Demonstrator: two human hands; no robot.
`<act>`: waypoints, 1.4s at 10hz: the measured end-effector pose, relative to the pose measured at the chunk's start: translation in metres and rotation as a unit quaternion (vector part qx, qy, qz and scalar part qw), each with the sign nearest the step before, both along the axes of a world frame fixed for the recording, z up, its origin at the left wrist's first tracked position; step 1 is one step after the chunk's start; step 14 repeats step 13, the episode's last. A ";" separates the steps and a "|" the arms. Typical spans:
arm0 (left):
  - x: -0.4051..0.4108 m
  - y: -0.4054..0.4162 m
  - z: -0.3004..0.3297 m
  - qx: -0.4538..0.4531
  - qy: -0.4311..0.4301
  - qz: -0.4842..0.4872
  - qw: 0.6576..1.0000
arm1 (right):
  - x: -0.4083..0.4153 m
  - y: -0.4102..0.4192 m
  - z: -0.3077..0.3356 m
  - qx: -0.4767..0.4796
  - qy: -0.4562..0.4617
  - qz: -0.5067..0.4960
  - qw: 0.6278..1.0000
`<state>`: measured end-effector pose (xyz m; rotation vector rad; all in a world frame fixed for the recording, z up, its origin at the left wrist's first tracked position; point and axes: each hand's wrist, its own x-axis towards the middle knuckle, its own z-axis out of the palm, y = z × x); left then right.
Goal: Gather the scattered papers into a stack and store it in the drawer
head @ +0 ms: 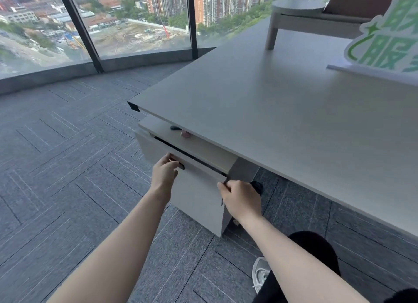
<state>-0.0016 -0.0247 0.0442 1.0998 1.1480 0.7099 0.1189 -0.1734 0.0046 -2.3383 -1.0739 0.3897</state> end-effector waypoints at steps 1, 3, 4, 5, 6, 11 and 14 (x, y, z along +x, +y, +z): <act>0.006 0.000 0.001 -0.003 -0.016 -0.005 1.000 | 0.008 0.003 -0.003 0.002 0.011 -0.009 1.000; 0.017 0.004 -0.002 -0.009 -0.026 -0.014 1.000 | 0.021 0.009 -0.007 -0.004 0.017 -0.016 1.000; 0.019 0.005 -0.005 -0.014 -0.032 -0.012 0.999 | 0.024 0.010 -0.008 -0.013 0.011 -0.005 1.000; 0.019 0.007 -0.006 -0.021 -0.035 -0.015 0.999 | 0.024 0.010 -0.005 -0.013 0.008 0.002 1.000; 0.020 0.008 -0.005 -0.023 -0.033 -0.022 0.999 | 0.024 0.009 -0.002 -0.013 0.008 0.002 1.000; 0.019 0.006 -0.002 0.000 -0.016 -0.039 0.999 | 0.017 0.005 0.008 -0.009 0.009 0.007 1.000; 0.015 -0.014 -0.011 -0.009 0.014 0.003 1.000 | 0.005 -0.006 0.023 0.051 0.019 0.023 0.998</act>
